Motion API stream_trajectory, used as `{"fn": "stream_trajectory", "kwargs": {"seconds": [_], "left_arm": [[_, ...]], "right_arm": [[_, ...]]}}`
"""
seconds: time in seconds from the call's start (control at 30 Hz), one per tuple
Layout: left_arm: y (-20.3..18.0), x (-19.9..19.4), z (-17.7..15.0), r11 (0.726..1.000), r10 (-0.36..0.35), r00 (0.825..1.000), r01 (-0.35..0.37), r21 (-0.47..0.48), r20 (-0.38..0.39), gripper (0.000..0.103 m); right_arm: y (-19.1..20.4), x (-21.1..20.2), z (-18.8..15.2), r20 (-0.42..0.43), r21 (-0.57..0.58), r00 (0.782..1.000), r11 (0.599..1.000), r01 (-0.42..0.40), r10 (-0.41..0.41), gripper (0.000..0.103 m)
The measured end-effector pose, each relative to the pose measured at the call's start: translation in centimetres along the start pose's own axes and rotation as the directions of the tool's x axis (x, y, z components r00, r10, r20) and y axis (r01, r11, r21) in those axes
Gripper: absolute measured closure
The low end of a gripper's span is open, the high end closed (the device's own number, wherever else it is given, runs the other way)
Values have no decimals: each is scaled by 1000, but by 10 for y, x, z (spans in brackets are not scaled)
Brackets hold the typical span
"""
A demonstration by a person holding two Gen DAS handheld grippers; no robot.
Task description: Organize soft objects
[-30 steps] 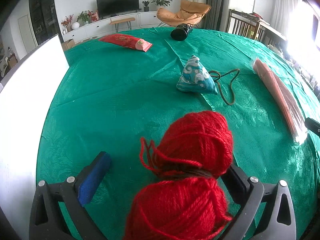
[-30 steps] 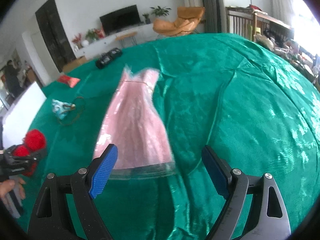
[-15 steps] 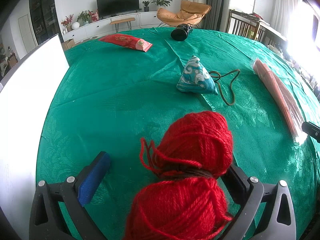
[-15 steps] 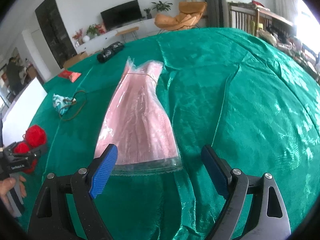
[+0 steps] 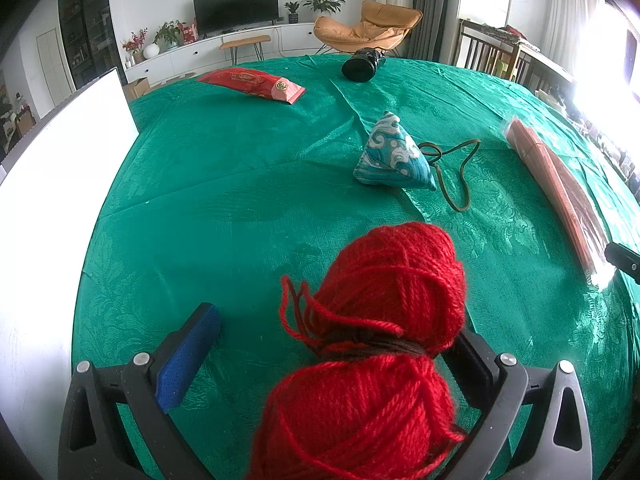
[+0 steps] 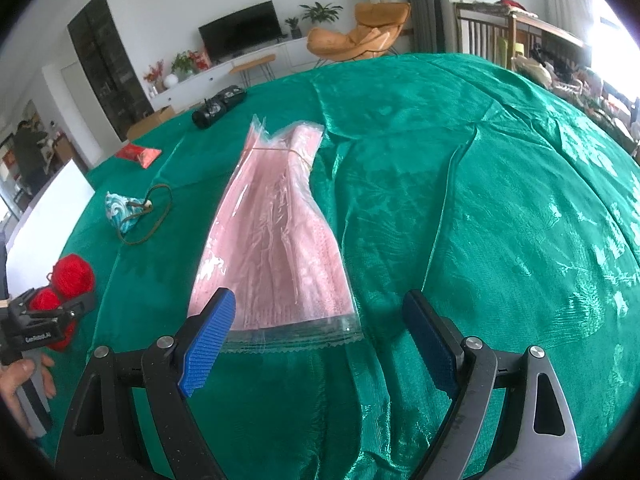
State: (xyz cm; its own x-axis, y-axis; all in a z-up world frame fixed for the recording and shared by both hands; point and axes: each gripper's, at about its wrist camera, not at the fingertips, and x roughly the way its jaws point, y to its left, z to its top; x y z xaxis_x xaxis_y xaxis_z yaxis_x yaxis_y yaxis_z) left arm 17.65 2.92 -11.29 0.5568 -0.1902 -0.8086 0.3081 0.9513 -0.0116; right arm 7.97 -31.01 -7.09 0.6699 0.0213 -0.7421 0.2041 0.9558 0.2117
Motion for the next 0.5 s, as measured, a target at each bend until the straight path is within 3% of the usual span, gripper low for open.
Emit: {"fn": "stream_trajectory", "kwargs": {"seconds": [0.3, 0.4, 0.5], "left_arm": [[0, 0, 0, 1000, -1, 1000, 1, 0, 0, 0], [0, 0, 0, 1000, 0, 1000, 0, 0, 0, 0], [0, 0, 0, 1000, -1, 1000, 1, 0, 0, 0]], "right_arm": [[4, -24, 14, 91, 57, 991, 993, -103, 98, 15], [20, -5, 39, -6, 22, 994, 993, -113, 113, 15], [37, 30, 63, -135, -51, 990, 997, -56, 49, 15]]}}
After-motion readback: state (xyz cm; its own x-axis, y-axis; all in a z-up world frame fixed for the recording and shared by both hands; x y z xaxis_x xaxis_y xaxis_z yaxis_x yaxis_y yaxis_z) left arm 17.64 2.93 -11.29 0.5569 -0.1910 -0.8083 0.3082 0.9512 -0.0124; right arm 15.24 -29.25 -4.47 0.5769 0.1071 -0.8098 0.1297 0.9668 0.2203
